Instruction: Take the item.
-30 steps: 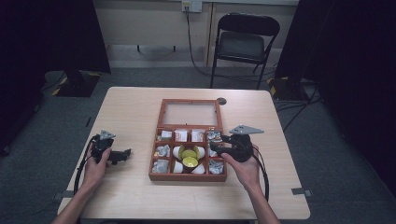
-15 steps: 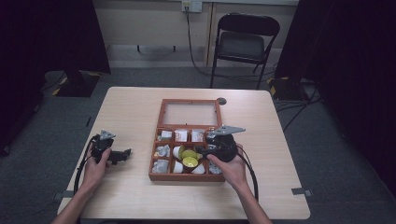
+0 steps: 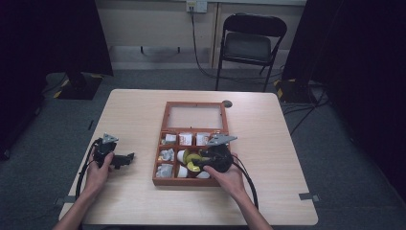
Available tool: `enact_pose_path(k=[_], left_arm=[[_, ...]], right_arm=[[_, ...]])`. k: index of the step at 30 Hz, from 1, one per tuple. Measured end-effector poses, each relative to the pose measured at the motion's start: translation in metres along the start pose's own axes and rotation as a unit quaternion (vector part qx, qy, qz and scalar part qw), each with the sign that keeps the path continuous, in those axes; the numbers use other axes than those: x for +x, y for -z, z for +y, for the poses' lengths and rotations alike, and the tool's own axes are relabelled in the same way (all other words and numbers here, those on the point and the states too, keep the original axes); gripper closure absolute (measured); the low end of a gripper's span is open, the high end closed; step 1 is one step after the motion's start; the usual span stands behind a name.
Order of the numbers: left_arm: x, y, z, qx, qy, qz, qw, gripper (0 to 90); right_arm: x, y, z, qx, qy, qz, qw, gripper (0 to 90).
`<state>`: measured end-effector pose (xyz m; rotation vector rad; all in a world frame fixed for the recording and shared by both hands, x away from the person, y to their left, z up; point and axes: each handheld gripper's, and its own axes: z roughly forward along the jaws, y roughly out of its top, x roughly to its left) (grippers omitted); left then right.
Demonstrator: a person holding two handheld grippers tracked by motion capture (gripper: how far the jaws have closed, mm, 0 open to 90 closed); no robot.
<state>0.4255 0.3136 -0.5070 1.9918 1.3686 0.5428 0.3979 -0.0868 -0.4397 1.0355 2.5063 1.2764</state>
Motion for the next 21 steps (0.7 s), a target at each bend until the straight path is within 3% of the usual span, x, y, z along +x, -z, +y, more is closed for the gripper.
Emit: enact_pose_path(k=[8,21], left_arm=[[0.0,0.0,0.0,0.0,0.0,0.0,1.0,0.0],[0.0,0.0,0.0,0.0,0.0,0.0,1.0,0.0]], right_arm=[[0.003,-0.011,-0.005,0.021,0.004,0.009,0.9997,50.0],[0.004,-0.017,-0.009,0.045,0.001,0.014,0.9989,42.6]])
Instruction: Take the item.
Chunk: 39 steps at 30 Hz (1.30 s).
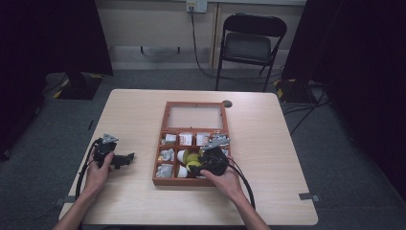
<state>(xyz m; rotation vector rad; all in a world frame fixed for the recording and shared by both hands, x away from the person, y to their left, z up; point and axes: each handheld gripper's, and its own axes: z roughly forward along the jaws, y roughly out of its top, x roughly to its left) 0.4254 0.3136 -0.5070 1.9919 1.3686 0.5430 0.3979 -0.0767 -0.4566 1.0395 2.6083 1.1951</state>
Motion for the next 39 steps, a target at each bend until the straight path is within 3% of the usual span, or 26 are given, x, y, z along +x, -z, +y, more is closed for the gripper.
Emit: enact_pose_path(k=[20,33,39], left_arm=[[0.0,0.0,0.0,0.0,0.0,0.0,1.0,0.0],[0.0,0.0,0.0,0.0,0.0,0.0,1.0,0.0],[0.0,0.0,0.0,0.0,0.0,0.0,1.0,0.0]], right_arm=[[0.006,-0.006,-0.002,0.021,0.007,0.001,0.9998,30.4],[0.008,-0.013,-0.003,0.049,0.018,0.001,0.9986,34.6],[0.005,-0.014,-0.003,0.051,0.012,0.006,0.9986,36.6]])
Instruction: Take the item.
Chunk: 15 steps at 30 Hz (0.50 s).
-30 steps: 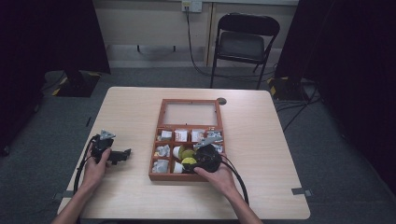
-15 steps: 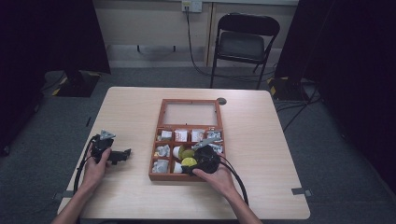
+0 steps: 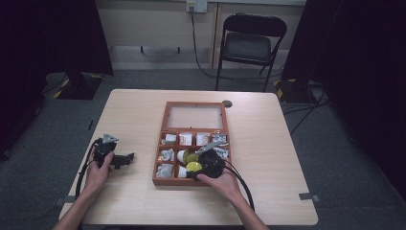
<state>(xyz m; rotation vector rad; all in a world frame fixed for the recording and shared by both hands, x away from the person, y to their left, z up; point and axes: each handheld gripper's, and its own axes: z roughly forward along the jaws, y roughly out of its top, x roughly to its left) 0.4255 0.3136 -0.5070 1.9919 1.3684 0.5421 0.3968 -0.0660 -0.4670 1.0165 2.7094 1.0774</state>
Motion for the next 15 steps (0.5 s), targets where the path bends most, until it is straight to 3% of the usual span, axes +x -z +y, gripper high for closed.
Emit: enact_pose_path(k=[15], left_arm=[[0.0,0.0,0.0,0.0,0.0,0.0,1.0,0.0]], right_arm=[[0.0009,0.0005,-0.0003,-0.006,0.004,-0.013,0.9999,38.0]])
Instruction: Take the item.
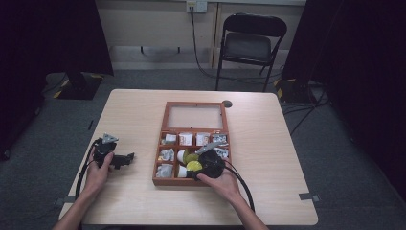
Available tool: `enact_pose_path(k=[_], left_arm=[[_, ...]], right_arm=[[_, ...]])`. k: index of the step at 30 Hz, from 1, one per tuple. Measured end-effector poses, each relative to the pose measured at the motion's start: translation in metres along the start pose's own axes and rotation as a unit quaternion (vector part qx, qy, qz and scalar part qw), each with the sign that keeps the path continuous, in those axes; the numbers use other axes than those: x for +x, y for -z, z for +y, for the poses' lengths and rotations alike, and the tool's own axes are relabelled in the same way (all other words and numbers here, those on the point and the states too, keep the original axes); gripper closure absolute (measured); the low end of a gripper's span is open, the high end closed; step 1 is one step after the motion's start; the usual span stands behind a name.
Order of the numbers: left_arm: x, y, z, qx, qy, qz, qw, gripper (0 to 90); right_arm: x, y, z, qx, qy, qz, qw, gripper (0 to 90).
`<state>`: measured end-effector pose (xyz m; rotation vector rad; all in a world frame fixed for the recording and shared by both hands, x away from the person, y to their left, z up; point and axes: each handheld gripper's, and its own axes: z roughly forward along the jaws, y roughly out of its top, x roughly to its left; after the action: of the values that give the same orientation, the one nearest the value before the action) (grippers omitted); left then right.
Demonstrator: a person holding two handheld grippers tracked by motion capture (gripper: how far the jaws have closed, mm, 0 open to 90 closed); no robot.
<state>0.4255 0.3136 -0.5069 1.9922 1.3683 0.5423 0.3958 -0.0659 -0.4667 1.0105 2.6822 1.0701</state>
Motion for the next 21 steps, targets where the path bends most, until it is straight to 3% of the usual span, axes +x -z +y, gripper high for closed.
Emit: enact_pose_path(k=[21], left_arm=[[0.0,0.0,0.0,0.0,0.0,0.0,1.0,0.0]], right_arm=[[-0.002,0.01,0.003,-0.037,-0.008,0.004,0.9993,38.1]])
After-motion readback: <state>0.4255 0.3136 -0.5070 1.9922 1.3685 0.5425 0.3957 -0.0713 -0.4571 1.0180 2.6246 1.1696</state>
